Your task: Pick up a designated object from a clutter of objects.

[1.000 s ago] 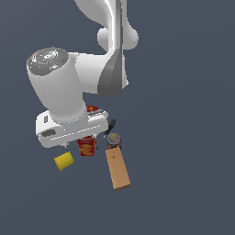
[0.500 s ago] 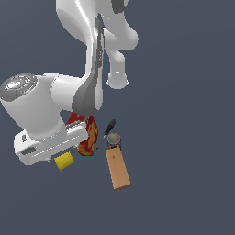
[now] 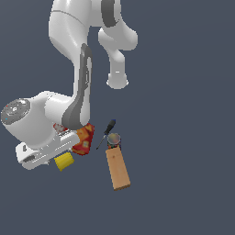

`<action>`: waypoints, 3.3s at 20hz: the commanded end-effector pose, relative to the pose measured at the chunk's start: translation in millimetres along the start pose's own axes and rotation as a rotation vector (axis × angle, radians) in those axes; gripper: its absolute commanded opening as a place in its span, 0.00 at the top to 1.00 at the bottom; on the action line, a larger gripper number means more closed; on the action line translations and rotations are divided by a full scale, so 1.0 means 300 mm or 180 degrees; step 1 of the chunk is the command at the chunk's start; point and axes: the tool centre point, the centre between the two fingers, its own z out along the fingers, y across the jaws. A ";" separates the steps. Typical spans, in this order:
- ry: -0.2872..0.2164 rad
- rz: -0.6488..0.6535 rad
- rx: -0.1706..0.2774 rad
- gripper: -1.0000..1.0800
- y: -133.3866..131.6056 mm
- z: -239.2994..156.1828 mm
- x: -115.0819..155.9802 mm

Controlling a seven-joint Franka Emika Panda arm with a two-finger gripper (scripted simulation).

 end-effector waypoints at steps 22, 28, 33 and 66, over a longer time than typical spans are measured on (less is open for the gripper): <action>-0.0013 -0.0055 0.0037 0.04 0.001 0.209 -0.018; -0.0013 -0.0055 0.0037 1.00 0.001 0.209 -0.018; -0.0013 -0.0055 0.0037 1.00 0.001 0.209 -0.018; -0.0028 -0.0057 0.0031 1.00 -0.483 -0.234 -0.002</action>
